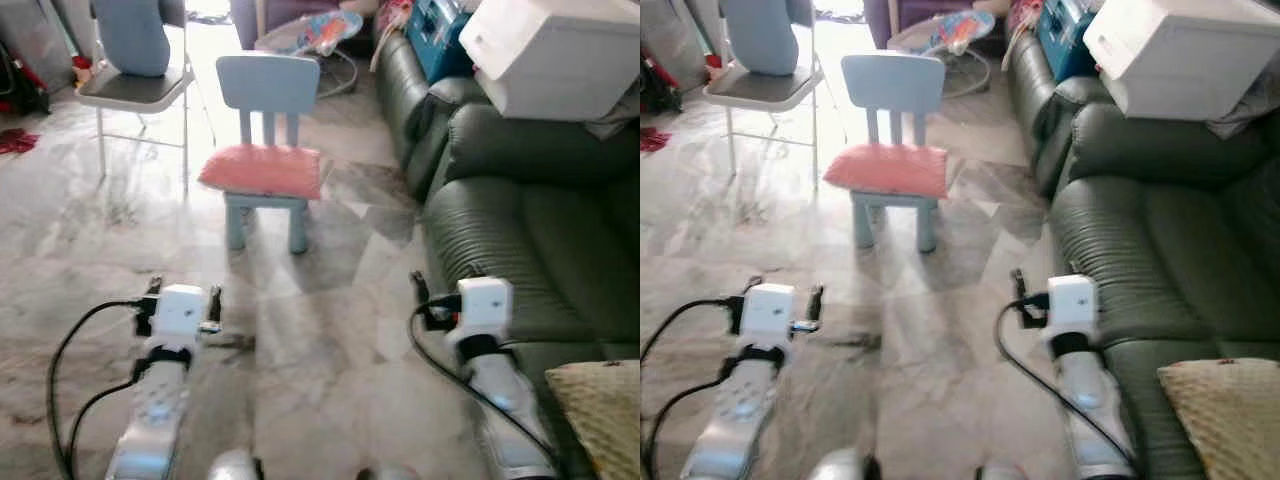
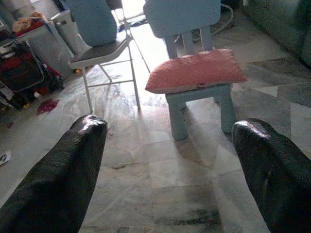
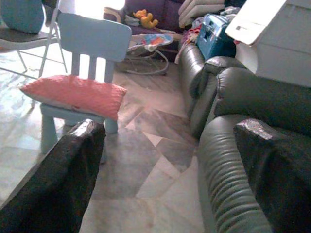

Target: Move the pillow to the sofa

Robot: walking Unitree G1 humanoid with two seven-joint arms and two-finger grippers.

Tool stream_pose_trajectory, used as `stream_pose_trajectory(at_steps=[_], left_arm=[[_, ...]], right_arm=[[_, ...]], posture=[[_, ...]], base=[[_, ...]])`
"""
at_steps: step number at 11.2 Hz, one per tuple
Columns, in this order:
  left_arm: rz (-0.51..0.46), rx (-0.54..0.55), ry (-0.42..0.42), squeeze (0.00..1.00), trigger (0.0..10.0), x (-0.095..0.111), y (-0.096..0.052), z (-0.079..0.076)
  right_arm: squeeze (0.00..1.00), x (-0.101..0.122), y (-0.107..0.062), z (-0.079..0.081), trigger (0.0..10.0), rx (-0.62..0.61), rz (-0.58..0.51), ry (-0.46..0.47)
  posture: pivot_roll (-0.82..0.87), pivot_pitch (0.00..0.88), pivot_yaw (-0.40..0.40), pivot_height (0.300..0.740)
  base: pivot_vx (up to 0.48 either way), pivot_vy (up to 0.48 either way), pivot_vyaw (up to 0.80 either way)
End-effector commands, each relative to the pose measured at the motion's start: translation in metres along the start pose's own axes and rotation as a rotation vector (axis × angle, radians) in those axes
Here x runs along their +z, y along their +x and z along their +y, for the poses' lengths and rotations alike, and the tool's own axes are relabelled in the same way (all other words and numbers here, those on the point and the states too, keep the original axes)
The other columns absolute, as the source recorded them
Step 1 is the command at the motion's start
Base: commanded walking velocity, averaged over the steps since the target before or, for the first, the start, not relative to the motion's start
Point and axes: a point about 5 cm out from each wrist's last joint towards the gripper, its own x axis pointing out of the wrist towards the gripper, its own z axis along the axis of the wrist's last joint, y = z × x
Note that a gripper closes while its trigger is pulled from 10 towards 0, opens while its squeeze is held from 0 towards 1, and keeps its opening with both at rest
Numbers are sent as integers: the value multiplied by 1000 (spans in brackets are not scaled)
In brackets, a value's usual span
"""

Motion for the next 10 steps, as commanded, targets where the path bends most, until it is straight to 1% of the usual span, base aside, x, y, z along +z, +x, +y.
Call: stream_pose_trajectory(at_steps=[1, 4, 5, 7, 8, 10], left_arm=[[-3, 16, 12, 0, 10000, 2, 1, 6], [-4, -4, 2, 0, 10000, 3, 4, 3], [-49, -15, 26, 0, 10000, 8, 4, 2], [-38, -39, -14, 0, 10000, 7, 3, 0], [-57, -64, -32, 0, 10000, 10, 2, -1], [-65, -67, -32, 0, 10000, 10, 3, -1]], right_arm=[[0, 2, 1, 3, 10000, 10, -6, 12], [0, 3, 2, 3, 10000, 12, -6, 9], [0, 2, 1, 4, 10000, 18, -3, 9], [0, 1, 1, 4, 10000, 25, 4, 7], [0, 1, 2, 6, 10000, 38, 6, 9], [0, 2, 2, 10, 10000, 66, 0, 1]], posture=[[5, 76, -31, 740], [-1, 74, -28, 740], [-4, 74, -30, 740], [-5, 74, -31, 740], [-3, 75, -33, 740], [0, 74, -33, 740]], base=[[0, 480, 0], [0, 480, 0], [0, 0, 0], [0, 0, 0], [266, 0, 0], [437, 0, 0]])
